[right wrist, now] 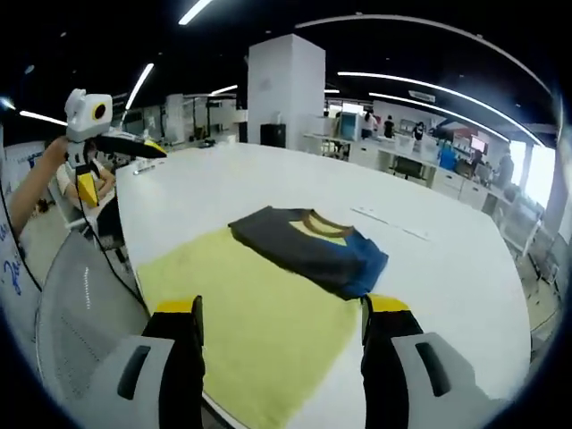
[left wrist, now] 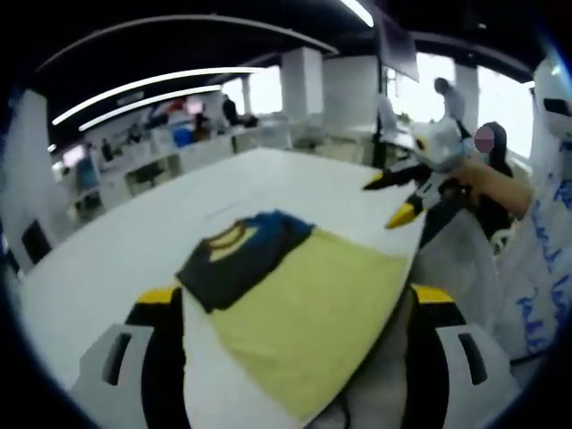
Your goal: Fold the garment on the visible template until the final outline fits inside the template.
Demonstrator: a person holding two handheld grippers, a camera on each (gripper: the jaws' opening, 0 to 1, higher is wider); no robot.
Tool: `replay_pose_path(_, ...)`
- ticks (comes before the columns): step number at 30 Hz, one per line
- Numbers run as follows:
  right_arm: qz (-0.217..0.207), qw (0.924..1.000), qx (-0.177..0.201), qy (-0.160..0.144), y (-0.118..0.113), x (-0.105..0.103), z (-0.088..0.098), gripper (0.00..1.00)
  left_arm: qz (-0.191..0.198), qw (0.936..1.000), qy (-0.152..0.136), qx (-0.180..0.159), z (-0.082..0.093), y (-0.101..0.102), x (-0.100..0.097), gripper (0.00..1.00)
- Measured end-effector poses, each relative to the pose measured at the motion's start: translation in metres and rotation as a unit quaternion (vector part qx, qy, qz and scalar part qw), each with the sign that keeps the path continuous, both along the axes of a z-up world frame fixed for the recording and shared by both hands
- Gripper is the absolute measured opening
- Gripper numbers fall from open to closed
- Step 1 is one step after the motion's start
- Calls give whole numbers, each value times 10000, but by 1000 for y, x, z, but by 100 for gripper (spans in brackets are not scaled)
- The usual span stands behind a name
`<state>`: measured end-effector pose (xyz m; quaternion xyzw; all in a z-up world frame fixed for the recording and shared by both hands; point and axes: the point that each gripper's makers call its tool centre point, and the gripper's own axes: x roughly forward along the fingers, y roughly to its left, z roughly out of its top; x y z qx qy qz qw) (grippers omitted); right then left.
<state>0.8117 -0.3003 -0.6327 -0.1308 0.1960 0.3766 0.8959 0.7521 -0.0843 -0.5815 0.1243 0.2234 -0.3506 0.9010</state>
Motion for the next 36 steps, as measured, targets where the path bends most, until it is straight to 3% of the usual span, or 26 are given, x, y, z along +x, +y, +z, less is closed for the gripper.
replay_pose_path(3,-6,10000,0,6,0,10,-6,59,-9,10000,10,-17,0,-1,-2,100)
replay_pose_path(11,-77,9999,48,98,-4,26,-20,50,-37,10000,-9,-47,1,-4,-5,100)
replay_pose_path(13,-106,9996,195,173,-5,30,-22,49,-46,10000,-14,-52,2,-5,-6,100)
replay_pose_path(16,-397,9959,744,329,-7,44,-25,41,-37,9999,-42,-129,5,-6,-6,100)
replay_pose_path(19,-469,9964,624,319,-13,55,-34,34,-94,9993,-86,-340,11,-10,-8,100)
replay_pose_path(26,-476,9973,482,286,-8,72,-43,25,-17,9996,-98,-273,11,-7,-8,100)
replay_pose_path(31,-487,9980,224,334,-4,87,-59,22,-44,9996,2,-267,10,-8,-10,100)
replay_pose_path(36,-490,9975,195,462,1,98,-73,19,38,9997,48,-254,8,-5,-9,100)
